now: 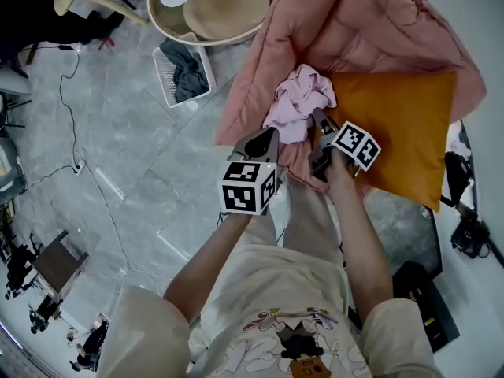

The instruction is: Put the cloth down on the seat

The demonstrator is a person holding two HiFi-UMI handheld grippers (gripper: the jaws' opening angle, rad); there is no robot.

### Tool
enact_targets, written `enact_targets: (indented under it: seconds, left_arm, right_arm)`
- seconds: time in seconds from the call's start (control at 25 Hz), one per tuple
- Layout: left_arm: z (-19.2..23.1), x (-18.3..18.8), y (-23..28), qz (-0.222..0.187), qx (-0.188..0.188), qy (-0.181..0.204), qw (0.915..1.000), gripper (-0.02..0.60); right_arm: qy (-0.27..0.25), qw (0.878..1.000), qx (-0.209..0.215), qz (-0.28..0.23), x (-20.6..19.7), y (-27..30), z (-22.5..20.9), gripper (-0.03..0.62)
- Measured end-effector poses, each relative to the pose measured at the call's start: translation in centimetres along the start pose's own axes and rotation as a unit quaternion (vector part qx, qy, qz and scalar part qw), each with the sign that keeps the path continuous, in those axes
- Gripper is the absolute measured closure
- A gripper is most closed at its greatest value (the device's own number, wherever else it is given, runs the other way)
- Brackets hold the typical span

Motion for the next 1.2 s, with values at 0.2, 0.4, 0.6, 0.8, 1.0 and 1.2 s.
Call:
enact_targets:
  seconds: [0.2,0.4,0.6,0.8,1.0,1.2]
  left_arm:
    - [-1.6,0.5,-2.1,-0.012,-0.001,0.002,0.9999,0.577]
    - [-3.3,0.7,-4.0,-0.023,-0.004,0.005,0.9997,0.577]
    - [-4.5,0.4,-5.5,-0.03,-0.003,0.008,0.9995,0.577]
    - [-5.6,0.4,-6.7,-0.04,-0.002,0.012,0.9991,0.577]
    - [-6.8,-0.4,-7.5,-0.04,-0.002,0.01,0.9992,0.577]
    - [-8.5,-1.0,-8.9,-0.051,-0.007,-0.008,0.9987,0.577]
  right_arm:
    - [-0.002,0.999,0.043,-0.006,0.6,-2.5,1.6,0.415]
    - [-0.017,0.998,0.054,-0.003,1.1,-4.6,3.1,0.476]
    - [-0.041,0.997,0.07,0.0,1.3,-6.6,3.8,0.485]
    - [-0.063,0.995,0.08,-0.007,1.7,-8.7,4.4,0.496]
    - [-0.078,0.992,0.102,-0.019,2.1,-11.5,5.5,0.5]
    - [-0.093,0.986,0.131,-0.033,2.6,-14.6,7.1,0.505]
Point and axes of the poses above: the fingertips, and each gripper's own axes: y forward along the fingers, z to its left, x out of its top, the point moved 9 cm from there along -y, backward along the fingers, and after that the axes turned 14 degrees about -y, right-handed, at the moved point
